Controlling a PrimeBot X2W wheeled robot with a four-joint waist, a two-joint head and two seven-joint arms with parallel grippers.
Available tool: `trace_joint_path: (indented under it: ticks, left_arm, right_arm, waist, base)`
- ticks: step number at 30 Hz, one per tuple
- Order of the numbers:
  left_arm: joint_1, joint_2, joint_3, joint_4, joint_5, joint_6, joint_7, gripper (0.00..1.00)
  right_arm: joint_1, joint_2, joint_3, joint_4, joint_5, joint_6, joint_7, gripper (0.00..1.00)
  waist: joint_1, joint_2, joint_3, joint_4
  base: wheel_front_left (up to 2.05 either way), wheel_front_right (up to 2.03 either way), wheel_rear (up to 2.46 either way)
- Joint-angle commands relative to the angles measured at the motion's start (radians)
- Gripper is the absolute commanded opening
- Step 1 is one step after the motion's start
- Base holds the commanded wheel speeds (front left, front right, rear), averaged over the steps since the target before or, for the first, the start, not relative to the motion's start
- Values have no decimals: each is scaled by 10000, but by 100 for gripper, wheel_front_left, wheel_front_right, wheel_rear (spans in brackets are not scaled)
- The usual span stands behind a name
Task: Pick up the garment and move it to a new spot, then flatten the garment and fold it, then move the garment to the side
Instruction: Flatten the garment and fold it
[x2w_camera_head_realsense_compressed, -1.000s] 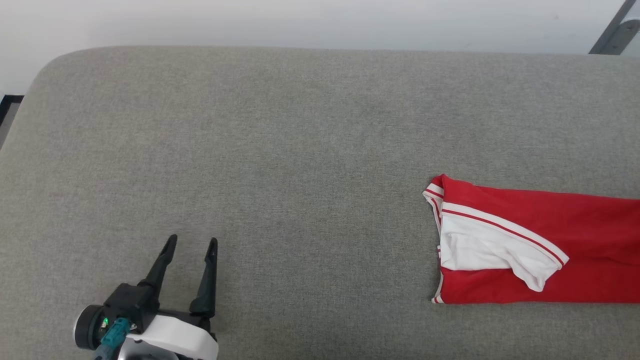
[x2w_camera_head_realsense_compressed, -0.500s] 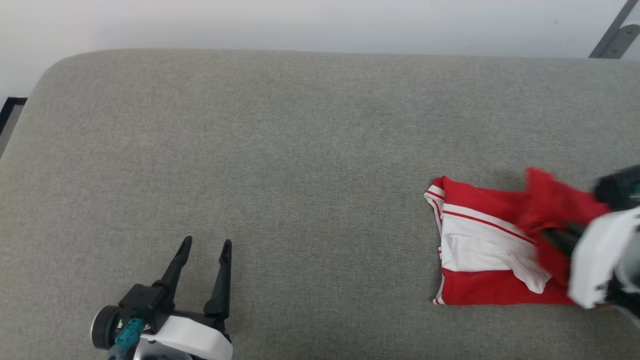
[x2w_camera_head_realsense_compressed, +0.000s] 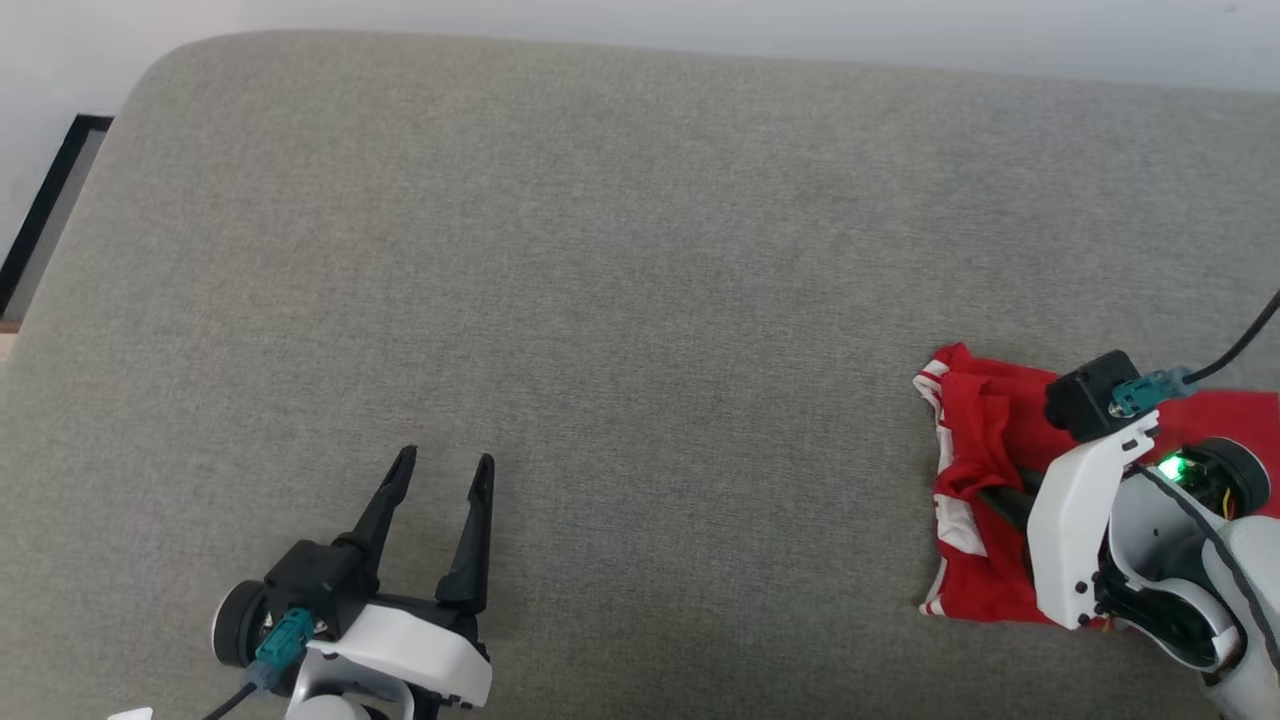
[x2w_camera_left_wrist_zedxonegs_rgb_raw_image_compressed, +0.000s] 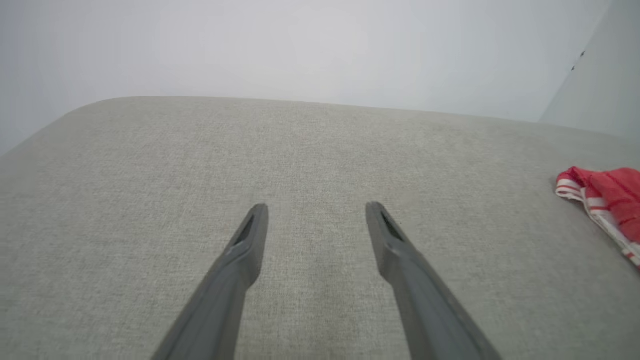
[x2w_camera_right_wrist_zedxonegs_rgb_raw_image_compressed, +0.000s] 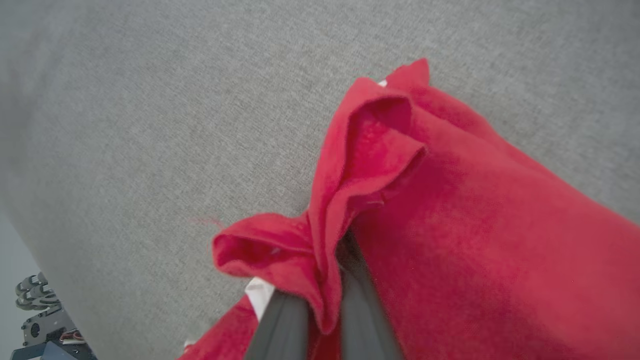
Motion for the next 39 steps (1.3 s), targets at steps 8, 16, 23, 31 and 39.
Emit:
trace_joint_path:
  ticks: [8,16,23,31,39]
  left_arm:
    - [53,106,197,106,-112,11,-48,100]
    - [268,250,101,201,-239,11,-49,100]
    - [352,384,-59,456,-559,11,-48,100]
    - [588,444,45,867,-867,11,-48,100]
    - [1010,591,287,729,-1054,11,-48,100]
  right_arm:
    - [-24,-147,78,112,1,-2,-556,100]
    - [451,-317,-903,79,161,-2,-944,100]
    - [716,26,-1509,1225,263,-2,-2534,100]
    - [532,391,-1400,2700,-148,-1,-6303,100]
    - [929,1215,-1657,3281,-1055,-1,-7946,100]
  waist:
    - [0,0,-294,-185]
    - [0,0,-881,-703]
    - [0,0,-1285,-1041]
    - [0,0,-1882,-1519]
    - [0,0,-2373,-1778]
  base:
    - [0,0,0]
    - [0,0,0]
    - [0,0,0]
    - [0,0,0]
    - [0,0,0]
